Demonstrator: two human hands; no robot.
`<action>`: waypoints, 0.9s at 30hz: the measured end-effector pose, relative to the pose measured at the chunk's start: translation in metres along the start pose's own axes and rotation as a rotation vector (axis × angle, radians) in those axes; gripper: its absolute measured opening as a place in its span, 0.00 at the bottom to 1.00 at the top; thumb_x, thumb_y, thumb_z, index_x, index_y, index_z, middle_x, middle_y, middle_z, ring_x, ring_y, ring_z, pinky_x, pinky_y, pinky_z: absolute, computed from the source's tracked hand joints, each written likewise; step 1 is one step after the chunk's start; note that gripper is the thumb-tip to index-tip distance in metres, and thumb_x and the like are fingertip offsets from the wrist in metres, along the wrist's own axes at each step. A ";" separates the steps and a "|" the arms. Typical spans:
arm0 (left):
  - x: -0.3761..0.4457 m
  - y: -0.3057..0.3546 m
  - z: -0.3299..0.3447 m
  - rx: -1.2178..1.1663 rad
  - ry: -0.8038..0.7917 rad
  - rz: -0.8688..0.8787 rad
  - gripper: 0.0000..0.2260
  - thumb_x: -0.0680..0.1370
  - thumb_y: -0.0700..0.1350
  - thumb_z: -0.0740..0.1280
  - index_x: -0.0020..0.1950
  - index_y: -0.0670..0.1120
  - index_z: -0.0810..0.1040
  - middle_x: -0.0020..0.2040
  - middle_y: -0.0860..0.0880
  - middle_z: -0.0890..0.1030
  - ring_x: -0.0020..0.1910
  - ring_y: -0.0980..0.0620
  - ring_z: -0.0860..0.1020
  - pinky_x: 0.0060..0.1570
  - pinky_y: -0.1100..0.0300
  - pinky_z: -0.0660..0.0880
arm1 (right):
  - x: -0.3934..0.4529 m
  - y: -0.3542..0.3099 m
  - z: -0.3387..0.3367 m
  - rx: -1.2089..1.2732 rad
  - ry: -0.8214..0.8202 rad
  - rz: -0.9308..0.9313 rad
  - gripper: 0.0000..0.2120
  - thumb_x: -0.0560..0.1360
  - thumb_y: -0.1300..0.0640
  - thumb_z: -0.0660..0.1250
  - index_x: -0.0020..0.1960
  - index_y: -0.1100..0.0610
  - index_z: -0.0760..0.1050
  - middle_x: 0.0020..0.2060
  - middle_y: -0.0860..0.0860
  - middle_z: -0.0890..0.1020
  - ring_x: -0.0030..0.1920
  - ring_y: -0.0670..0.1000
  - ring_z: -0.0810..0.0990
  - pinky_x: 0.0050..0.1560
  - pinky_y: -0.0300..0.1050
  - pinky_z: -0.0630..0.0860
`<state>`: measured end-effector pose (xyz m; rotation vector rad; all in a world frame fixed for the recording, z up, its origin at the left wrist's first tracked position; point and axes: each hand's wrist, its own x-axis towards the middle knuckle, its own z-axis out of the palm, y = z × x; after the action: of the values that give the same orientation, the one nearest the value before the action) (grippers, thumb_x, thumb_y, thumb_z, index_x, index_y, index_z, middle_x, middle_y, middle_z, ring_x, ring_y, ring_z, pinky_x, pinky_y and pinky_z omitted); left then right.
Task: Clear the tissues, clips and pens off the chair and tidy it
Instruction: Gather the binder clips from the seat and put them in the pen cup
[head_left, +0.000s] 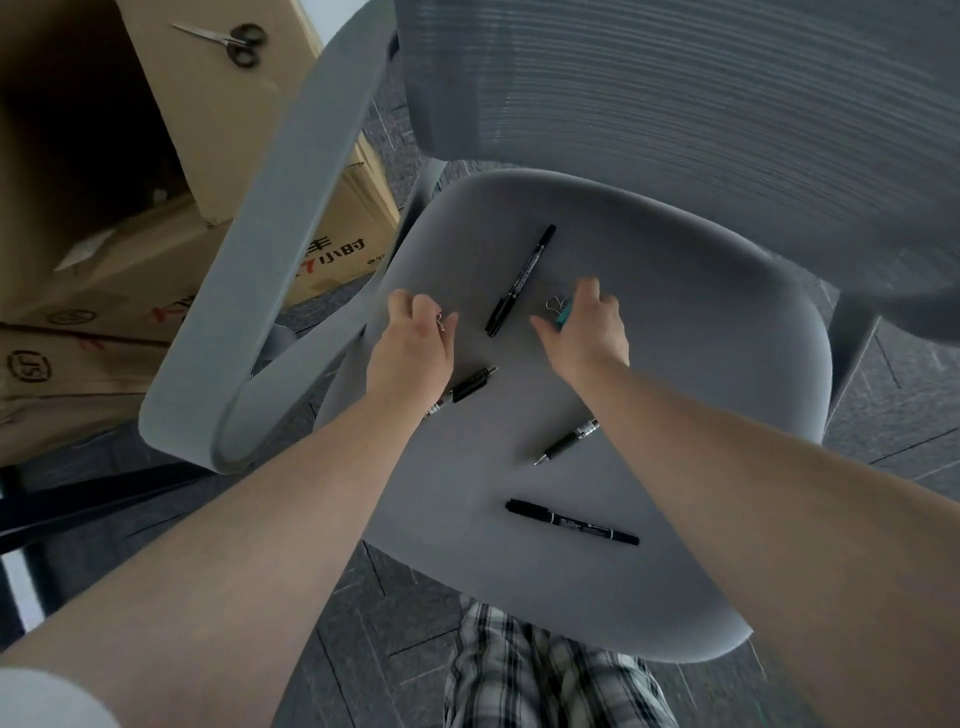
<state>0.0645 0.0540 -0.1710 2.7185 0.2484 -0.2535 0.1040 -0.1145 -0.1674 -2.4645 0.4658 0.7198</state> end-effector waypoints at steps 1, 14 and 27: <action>0.002 -0.001 0.001 0.012 0.008 0.016 0.13 0.80 0.46 0.61 0.50 0.34 0.72 0.54 0.35 0.73 0.36 0.36 0.77 0.32 0.54 0.68 | 0.001 0.000 0.001 -0.009 -0.003 0.013 0.22 0.77 0.50 0.66 0.63 0.60 0.63 0.61 0.61 0.71 0.59 0.64 0.74 0.51 0.53 0.73; 0.016 0.014 -0.007 0.041 -0.093 0.033 0.09 0.78 0.40 0.61 0.39 0.44 0.65 0.42 0.47 0.68 0.35 0.48 0.67 0.31 0.59 0.59 | -0.009 0.008 -0.008 -0.021 -0.053 -0.011 0.15 0.79 0.55 0.62 0.60 0.62 0.62 0.59 0.62 0.73 0.56 0.64 0.75 0.47 0.51 0.70; -0.030 0.048 -0.094 -0.086 -0.201 -0.084 0.17 0.75 0.38 0.62 0.31 0.50 0.58 0.40 0.48 0.69 0.39 0.43 0.71 0.37 0.56 0.64 | -0.051 -0.024 -0.075 -0.098 -0.178 -0.149 0.13 0.77 0.64 0.60 0.61 0.63 0.65 0.60 0.63 0.72 0.52 0.62 0.75 0.47 0.46 0.68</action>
<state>0.0592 0.0441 -0.0616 2.5772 0.3078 -0.5242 0.1040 -0.1290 -0.0749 -2.4647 0.1819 0.9084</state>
